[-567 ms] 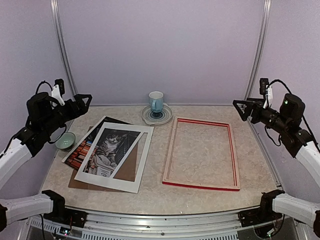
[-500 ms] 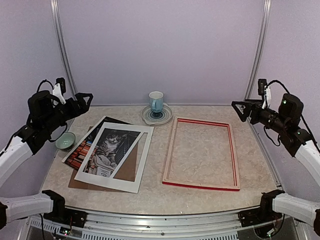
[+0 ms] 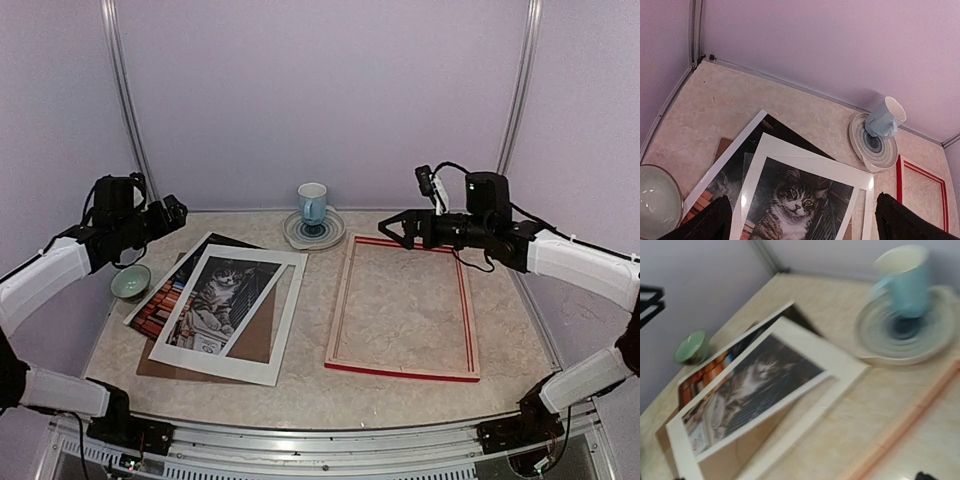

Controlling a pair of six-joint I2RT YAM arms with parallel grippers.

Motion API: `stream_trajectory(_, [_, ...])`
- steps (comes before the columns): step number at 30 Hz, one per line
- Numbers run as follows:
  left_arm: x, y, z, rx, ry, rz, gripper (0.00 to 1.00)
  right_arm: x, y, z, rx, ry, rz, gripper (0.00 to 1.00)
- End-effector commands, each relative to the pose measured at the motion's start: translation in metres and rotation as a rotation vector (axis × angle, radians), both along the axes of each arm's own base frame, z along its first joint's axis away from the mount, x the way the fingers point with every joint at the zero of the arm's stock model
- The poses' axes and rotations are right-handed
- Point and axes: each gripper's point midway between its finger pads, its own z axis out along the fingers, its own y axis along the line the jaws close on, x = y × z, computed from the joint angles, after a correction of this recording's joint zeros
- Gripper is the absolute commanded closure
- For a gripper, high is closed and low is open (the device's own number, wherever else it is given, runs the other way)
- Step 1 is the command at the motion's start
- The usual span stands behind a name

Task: Put the photo into the frame
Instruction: Pick up the glass panel from the mat board.

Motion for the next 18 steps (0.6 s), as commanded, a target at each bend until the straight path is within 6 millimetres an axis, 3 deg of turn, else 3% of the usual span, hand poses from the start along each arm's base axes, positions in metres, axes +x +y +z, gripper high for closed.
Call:
stream_trajectory(1, [0.011,0.026,-0.015,0.006,0.053,0.099,0.01,0.013,0.066,0.002,-0.009,0.015,0.069,0.01])
stream_trajectory(5, [0.016,0.037,-0.034,0.04,0.1,0.14,0.01,0.031,0.126,-0.029,-0.05,0.116,0.125,0.01])
stream_trajectory(10, [0.017,0.039,-0.065,0.05,0.185,0.139,0.01,0.044,0.183,-0.063,-0.048,0.217,0.172,0.01])
stream_trajectory(13, [0.015,0.029,-0.088,0.03,0.25,0.109,0.01,0.055,0.202,-0.082,-0.061,0.263,0.167,0.01])
stream_trajectory(18, [0.0,0.009,-0.114,0.052,0.336,0.09,0.01,0.07,0.217,-0.119,-0.094,0.336,0.153,0.01])
